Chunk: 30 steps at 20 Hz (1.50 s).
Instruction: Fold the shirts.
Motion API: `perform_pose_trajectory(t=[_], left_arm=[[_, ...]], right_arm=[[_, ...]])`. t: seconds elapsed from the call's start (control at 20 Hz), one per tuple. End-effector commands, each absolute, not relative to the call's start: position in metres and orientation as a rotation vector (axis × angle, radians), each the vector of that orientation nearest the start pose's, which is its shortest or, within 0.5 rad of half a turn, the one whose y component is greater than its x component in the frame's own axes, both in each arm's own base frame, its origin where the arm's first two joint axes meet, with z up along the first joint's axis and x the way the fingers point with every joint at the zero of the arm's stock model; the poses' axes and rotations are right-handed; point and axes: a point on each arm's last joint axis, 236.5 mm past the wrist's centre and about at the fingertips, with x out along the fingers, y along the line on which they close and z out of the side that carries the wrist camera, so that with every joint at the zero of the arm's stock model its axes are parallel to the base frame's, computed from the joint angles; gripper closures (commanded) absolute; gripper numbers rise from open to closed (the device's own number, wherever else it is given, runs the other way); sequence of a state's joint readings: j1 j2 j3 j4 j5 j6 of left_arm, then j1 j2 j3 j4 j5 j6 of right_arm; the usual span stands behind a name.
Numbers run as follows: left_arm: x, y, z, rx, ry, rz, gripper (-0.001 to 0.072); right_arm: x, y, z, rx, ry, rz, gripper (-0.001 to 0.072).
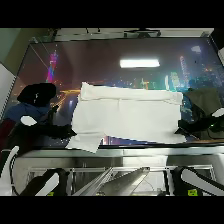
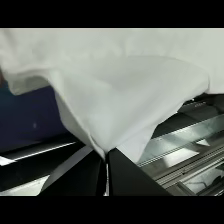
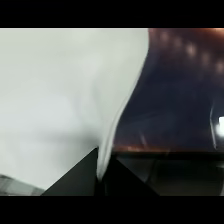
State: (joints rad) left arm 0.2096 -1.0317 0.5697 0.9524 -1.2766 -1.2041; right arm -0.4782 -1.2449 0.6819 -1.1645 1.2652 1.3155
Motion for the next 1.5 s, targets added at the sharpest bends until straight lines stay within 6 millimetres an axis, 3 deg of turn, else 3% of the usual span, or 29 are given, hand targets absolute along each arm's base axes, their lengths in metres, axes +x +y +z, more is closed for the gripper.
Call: perform_pose_trajectory(t=[0.0,0.25,0.35,0.45,0.55,0.7,0.85,1.0,1.2,1.45], left_arm=[[0.223,-0.090,-0.020,-0.543,1.404,-0.418,0.0691],[0.291,-0.108,0.083,-0.429,1.047,-0.493,0.0689],[0.323,-0.116,0.100,-0.398,1.009,-0.518,0.0689],[0.357,-0.126,0.101,-0.370,1.018,-0.551,0.0689],[0.396,-0.134,0.092,-0.345,1.018,-0.570,0.0689],[0.451,-0.145,0.060,-0.298,1.023,-0.593,0.0689],[0.485,-0.148,0.010,-0.295,1.085,-0.598,0.0691],[0.513,-0.149,-0.032,-0.310,1.132,-0.592,0.0692],[0.538,-0.150,-0.064,-0.328,1.156,-0.584,0.0698],[0.537,-0.137,-0.087,-0.251,1.237,-0.527,0.0700]], right_arm=[[0.232,-0.032,-0.087,0.619,1.640,-0.008,0.0697],[0.296,-0.014,-0.034,0.631,1.455,0.125,0.0697],[0.328,-0.014,-0.011,0.609,1.350,0.142,0.0697],[0.358,-0.021,0.005,0.604,1.253,0.133,0.0697],[0.383,-0.032,0.008,0.610,1.183,0.106,0.0697],[0.416,-0.043,-0.014,0.640,1.109,0.075,0.0696],[0.440,-0.054,-0.045,0.646,1.065,0.058,0.0696],[0.445,-0.064,-0.082,0.652,1.095,0.022,0.0696],[0.452,-0.078,-0.103,0.595,1.082,-0.005,0.0696],[0.455,-0.084,-0.097,0.534,1.081,0.009,0.0696]])
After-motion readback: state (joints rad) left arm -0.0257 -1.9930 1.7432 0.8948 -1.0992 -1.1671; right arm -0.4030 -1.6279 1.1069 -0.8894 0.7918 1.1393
